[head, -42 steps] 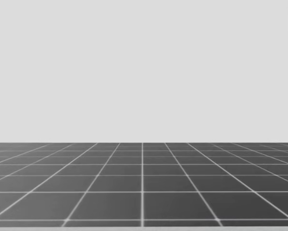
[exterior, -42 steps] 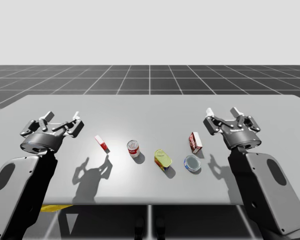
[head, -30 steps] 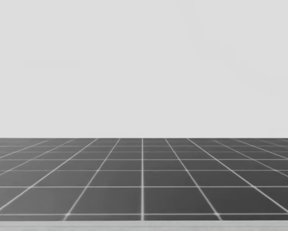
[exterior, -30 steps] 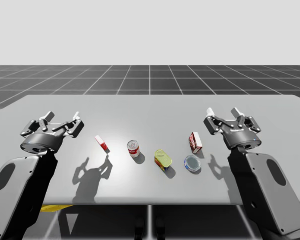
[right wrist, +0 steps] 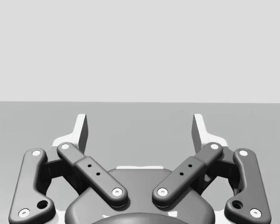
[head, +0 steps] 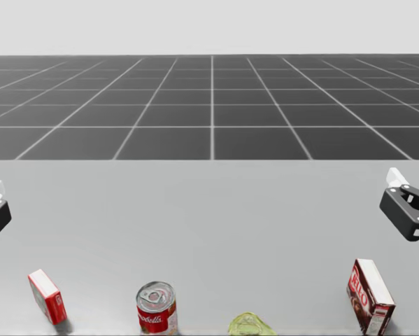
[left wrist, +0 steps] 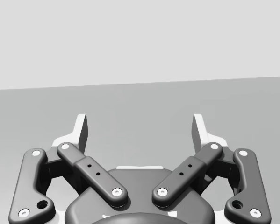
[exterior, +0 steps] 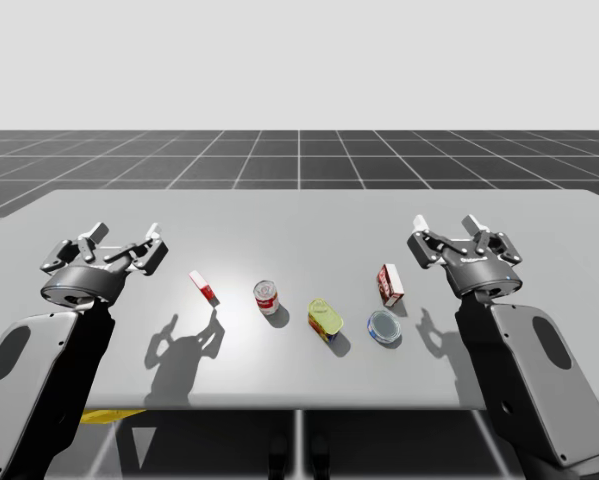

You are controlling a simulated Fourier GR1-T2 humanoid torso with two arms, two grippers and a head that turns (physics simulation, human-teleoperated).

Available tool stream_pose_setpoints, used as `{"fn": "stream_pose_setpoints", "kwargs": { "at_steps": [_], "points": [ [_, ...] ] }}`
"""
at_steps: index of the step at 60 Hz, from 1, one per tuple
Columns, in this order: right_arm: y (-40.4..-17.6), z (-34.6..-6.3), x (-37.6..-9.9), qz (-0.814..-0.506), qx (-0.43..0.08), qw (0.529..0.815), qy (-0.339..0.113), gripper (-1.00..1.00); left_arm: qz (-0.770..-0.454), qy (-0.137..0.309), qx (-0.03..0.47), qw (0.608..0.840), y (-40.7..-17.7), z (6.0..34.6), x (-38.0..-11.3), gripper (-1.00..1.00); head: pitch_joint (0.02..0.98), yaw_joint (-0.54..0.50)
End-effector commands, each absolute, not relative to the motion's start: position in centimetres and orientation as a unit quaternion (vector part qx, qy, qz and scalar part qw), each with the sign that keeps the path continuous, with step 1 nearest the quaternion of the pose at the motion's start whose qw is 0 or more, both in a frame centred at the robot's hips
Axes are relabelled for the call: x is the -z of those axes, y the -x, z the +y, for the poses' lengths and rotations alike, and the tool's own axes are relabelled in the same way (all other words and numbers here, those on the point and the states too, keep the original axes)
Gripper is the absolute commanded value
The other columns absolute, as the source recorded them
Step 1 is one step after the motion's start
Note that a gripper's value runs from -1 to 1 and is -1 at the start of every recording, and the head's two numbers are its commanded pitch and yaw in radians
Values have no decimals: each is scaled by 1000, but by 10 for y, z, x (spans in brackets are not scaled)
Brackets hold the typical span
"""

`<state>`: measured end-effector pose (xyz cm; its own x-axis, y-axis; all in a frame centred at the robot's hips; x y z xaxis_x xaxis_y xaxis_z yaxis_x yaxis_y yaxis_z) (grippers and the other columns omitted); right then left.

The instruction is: Grasp the can of spam and hold it up.

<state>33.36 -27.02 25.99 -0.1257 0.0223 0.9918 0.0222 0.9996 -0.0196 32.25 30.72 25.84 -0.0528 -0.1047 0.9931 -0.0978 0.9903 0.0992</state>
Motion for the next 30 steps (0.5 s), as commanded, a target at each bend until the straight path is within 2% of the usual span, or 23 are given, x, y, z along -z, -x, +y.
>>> {"fn": "stream_pose_setpoints", "kwargs": {
  "at_steps": [1, 23, 30],
  "points": [
    [-334, -271, -260, -750, 0, 661, 17, -1000, -725, -70, 2, 685, -323, 308, -259, -1000, 554, 13],
    [-334, -271, -259, -748, -2, 663, 23, -1000, -725, -67, 4, 685, -323, 308, -258, -1000, 802, -67],
    [-334, -271, -259, -748, -3, 663, 26, -1000, -725, -66, 5, 685, -323, 307, -258, -1000, 847, -95]
  ]
}}
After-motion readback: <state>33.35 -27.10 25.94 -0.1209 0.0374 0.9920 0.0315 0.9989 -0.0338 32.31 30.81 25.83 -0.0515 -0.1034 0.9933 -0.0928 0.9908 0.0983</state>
